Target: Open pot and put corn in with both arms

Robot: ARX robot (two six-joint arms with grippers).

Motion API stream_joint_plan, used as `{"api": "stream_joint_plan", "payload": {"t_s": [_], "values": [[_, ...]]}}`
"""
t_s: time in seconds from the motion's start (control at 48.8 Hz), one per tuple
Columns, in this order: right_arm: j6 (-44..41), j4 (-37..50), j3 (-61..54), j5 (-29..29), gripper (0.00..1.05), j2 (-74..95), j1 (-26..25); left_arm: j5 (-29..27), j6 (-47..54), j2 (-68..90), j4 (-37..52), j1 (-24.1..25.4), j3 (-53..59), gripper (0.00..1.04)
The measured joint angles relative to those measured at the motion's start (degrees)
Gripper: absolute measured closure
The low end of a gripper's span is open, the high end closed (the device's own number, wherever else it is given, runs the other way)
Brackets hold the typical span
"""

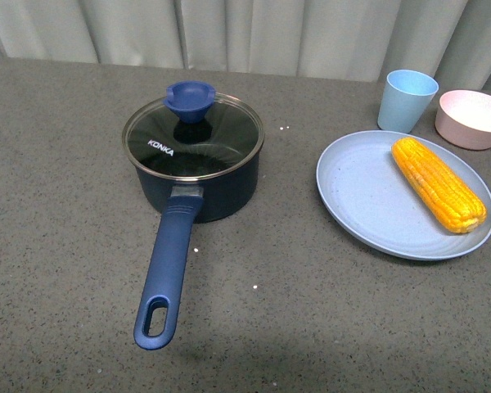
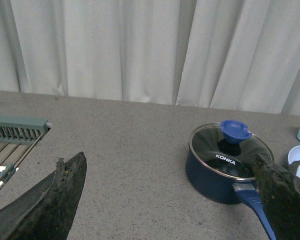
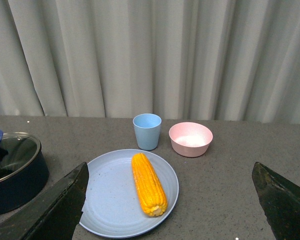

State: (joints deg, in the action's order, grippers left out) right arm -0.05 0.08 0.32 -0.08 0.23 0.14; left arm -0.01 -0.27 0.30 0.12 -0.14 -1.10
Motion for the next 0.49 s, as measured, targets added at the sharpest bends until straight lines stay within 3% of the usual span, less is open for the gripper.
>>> {"api": "stream_joint_plan", "payload": {"t_s": [0.491], "values": [[0.0, 0.0, 0.0, 0.0, 0.09, 0.0, 0.0, 0.0, 0.0, 0.0, 0.0, 0.0, 0.0, 0.06]]}}
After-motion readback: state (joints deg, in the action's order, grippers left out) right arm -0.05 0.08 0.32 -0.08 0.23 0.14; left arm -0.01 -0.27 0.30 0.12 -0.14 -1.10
